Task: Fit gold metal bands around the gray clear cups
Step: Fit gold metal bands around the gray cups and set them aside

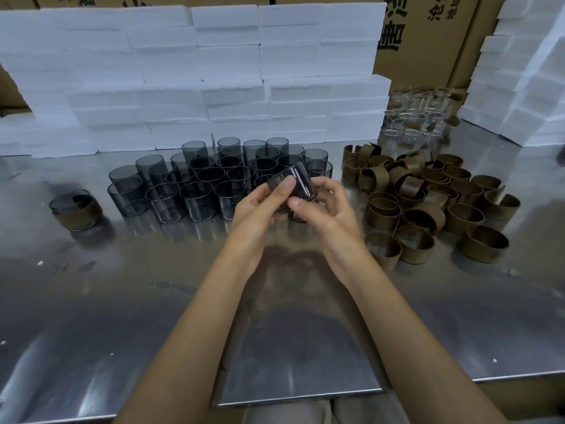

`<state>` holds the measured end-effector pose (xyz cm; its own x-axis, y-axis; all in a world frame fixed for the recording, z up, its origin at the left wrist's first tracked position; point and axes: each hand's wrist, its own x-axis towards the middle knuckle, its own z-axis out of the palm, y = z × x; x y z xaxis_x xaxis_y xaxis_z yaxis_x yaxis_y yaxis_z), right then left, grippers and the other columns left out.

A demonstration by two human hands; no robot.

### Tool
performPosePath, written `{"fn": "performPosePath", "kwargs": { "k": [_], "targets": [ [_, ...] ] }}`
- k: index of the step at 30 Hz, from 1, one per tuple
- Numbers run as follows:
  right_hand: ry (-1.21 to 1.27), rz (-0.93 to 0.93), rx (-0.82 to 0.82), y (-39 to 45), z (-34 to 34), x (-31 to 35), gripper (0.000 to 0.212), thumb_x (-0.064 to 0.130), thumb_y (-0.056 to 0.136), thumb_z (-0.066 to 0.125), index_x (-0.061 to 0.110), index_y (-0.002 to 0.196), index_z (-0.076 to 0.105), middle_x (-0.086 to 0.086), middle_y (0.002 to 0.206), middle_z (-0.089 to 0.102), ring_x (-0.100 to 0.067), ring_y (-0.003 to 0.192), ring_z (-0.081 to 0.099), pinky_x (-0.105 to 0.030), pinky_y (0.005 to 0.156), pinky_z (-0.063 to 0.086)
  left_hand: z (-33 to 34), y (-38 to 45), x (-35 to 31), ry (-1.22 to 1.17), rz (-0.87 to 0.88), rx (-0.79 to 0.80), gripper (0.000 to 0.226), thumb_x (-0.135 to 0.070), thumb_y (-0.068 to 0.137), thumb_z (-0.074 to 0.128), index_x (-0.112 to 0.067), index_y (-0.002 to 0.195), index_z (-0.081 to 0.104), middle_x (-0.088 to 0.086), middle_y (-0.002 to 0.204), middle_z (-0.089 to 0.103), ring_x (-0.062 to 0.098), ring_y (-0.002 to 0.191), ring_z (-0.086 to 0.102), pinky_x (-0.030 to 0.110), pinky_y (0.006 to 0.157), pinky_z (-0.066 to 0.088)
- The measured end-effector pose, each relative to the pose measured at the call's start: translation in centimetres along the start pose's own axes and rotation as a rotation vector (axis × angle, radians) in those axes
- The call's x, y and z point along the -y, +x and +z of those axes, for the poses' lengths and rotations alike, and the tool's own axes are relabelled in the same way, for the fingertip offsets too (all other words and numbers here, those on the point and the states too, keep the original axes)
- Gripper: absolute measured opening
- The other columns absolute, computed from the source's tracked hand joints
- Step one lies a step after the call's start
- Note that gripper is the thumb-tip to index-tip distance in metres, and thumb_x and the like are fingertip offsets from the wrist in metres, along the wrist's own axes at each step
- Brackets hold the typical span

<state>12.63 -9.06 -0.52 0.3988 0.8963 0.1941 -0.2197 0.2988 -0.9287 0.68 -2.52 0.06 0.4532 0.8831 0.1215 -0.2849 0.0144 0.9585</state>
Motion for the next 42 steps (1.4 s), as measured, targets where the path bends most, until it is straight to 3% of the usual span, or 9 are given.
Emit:
{"fn": "performPosePath", "kwargs": {
  "k": [2,7,10,13,18,24,29,33,42],
  "targets": [
    [-0.009,0.017,0.01,0.1,0.1,-0.3,0.045,0.009,0.086,0.078,0.012,0.126,0.056,-0.004,0.114,0.067,-0.014,0.101,0.068,-0.03,0.091,0.057,-0.1,0.0,0.0,-0.051,-0.009,-0.023,0.052,-0.043,0.077,0.082,-0.012,0.118,0.074,0.007,0.11,0.077,0.012,0.092,0.071,0.021,0.073,0.053],
    [0.347,0.372,0.109,0.4,-0.5,0.3,0.057,0.056,0.098,0.051,0.009,0.125,0.065,-0.012,0.112,0.074,-0.026,0.11,0.071,-0.035,0.092,0.057,-0.4,0.1,-0.3,-0.053,0.029,0.015,0.058,-0.03,0.076,0.085,-0.014,0.129,0.067,0.003,0.122,0.074,0.017,0.115,0.069,0.027,0.097,0.048],
    [0.45,0.399,0.044,0.5,-0.7,0.2,0.05,0.047,0.104,0.048,0.004,0.122,0.066,-0.015,0.114,0.073,-0.025,0.107,0.073,-0.032,0.087,0.061,-0.2,-0.3,-0.2,0.111,0.133,0.088,0.067,-0.023,0.076,0.085,-0.02,0.138,0.059,-0.007,0.131,0.07,0.007,0.124,0.062,0.022,0.099,0.05],
    [0.496,0.377,0.02,0.7,-0.7,0.2,0.045,0.036,0.109,0.043,0.003,0.11,0.075,-0.017,0.112,0.074,-0.03,0.103,0.073,-0.033,0.091,0.061,0.4,-0.6,0.0,0.294,0.211,0.132,0.072,-0.011,0.079,0.084,-0.024,0.143,0.053,-0.018,0.132,0.067,0.004,0.125,0.06,0.032,0.108,0.047],
    [0.581,0.372,-0.005,0.8,-1.1,0.3,0.038,0.028,0.11,0.04,0.001,0.112,0.067,-0.02,0.103,0.076,-0.032,0.093,0.075,-0.035,0.084,0.063,0.7,-0.9,-0.4,0.302,0.211,0.157,0.071,-0.012,0.081,0.084,-0.023,0.144,0.054,-0.005,0.135,0.067,0.013,0.128,0.06,0.036,0.112,0.046],
    [0.507,0.341,0.018,0.7,-1.0,0.2,0.042,0.031,0.108,0.043,-0.002,0.123,0.064,-0.023,0.126,0.069,-0.032,0.122,0.065,-0.037,0.102,0.054,1.2,-1.2,-0.5,0.273,0.266,0.066,0.063,-0.004,0.074,0.086,-0.012,0.131,0.06,0.003,0.126,0.07,0.016,0.12,0.064,0.037,0.108,0.049],
    [0.443,0.323,0.05,0.6,-0.8,-0.2,0.033,0.025,0.108,0.045,0.002,0.108,0.068,-0.015,0.103,0.076,-0.022,0.1,0.073,-0.037,0.101,0.054,1.6,-1.1,-0.7,0.233,0.342,-0.055,0.049,-0.014,0.073,0.089,-0.007,0.114,0.064,0.002,0.12,0.072,0.013,0.111,0.069,0.028,0.098,0.054],
    [0.413,0.324,0.075,0.6,-0.7,-0.4,0.032,0.026,0.106,0.047,0.001,0.115,0.066,-0.018,0.109,0.074,-0.027,0.109,0.07,-0.04,0.106,0.051,1.5,-1.0,-0.8,0.168,0.33,-0.123,0.026,-0.02,0.085,0.08,-0.007,0.105,0.07,0.002,0.109,0.078,0.015,0.106,0.073,0.031,0.094,0.057],
    [0.513,0.352,0.021,0.8,-1.1,-0.5,0.037,0.026,0.107,0.046,-0.004,0.118,0.066,-0.022,0.113,0.074,-0.032,0.116,0.069,-0.044,0.107,0.05,1.1,-0.9,-1.1,0.264,0.267,-0.024,0.031,-0.016,0.106,0.052,-0.008,0.132,0.067,0.003,0.12,0.075,0.007,0.115,0.067,0.014,0.095,0.047]
  ]
}}
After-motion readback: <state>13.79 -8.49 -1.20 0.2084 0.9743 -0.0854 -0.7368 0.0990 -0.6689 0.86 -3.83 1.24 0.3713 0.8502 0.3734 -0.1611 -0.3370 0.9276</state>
